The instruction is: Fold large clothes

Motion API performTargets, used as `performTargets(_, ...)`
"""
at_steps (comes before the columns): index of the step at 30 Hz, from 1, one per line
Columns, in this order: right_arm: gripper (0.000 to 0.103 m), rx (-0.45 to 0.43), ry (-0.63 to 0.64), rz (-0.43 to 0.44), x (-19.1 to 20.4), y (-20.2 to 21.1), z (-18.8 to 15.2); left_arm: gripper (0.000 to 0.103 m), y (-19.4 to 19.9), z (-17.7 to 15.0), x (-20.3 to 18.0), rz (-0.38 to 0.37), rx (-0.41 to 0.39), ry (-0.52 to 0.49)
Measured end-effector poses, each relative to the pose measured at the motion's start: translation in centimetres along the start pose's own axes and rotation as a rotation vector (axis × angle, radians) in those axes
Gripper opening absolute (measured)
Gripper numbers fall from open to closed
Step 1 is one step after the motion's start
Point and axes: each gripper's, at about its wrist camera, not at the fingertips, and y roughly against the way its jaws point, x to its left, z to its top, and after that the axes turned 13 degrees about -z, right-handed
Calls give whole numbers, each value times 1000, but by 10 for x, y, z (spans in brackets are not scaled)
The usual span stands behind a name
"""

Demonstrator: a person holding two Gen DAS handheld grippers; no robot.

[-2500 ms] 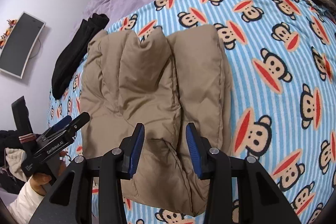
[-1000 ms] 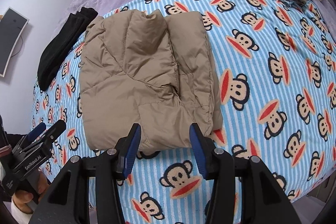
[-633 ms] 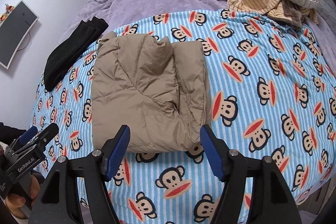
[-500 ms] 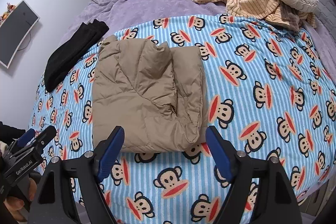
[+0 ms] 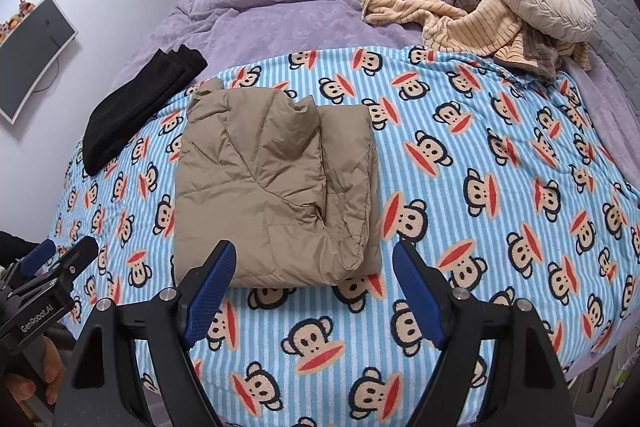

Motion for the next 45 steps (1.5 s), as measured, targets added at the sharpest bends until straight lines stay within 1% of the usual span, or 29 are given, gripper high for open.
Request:
performTargets(16,83,-13,8,-8,3,11,-3,103,6,-3,-2,-1,-4,-1)
performTargets(45,83,-14,6,-7,7,13,-6,103,6,-3,-1,-1,-4,-2)
